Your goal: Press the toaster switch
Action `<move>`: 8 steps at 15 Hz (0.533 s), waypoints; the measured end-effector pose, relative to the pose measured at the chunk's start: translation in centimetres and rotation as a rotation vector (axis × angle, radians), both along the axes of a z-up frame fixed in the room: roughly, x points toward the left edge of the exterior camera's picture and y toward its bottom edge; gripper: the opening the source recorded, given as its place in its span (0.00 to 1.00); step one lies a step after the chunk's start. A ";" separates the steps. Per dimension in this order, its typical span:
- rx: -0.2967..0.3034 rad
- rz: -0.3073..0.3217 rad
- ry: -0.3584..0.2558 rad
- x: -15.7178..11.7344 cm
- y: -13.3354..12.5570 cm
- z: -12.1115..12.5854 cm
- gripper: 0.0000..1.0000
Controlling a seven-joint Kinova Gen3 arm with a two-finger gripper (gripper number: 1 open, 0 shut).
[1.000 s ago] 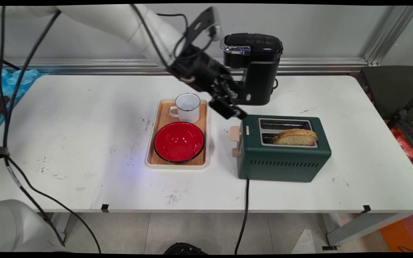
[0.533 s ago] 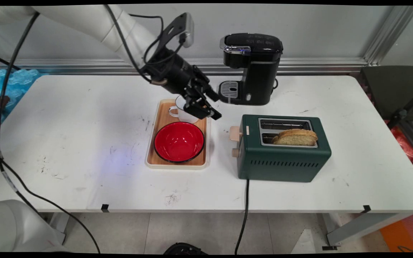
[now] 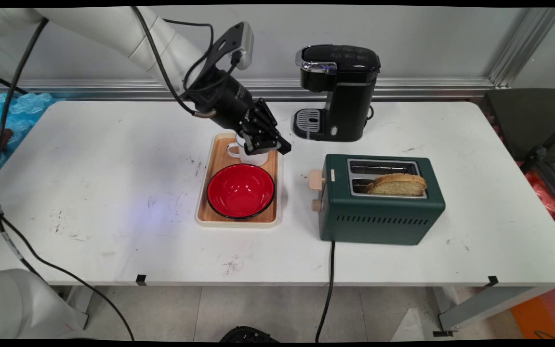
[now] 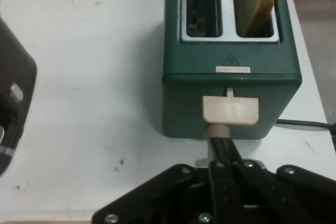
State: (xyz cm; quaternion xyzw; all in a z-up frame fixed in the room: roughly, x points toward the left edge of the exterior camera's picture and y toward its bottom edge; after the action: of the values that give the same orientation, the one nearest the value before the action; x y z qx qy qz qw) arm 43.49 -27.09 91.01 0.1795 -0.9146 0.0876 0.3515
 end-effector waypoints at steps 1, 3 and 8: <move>-0.002 -0.005 -0.004 -0.2 -0.1 0.0 0.00; -0.006 -0.011 -0.008 -0.5 -0.3 0.1 0.00; -0.007 -0.014 -0.003 -2.4 -0.9 0.2 0.00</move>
State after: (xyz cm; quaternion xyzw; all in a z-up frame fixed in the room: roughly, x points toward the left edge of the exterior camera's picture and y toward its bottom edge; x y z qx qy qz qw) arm 41.06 -27.95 91.24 0.1716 -0.9160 0.0887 0.3516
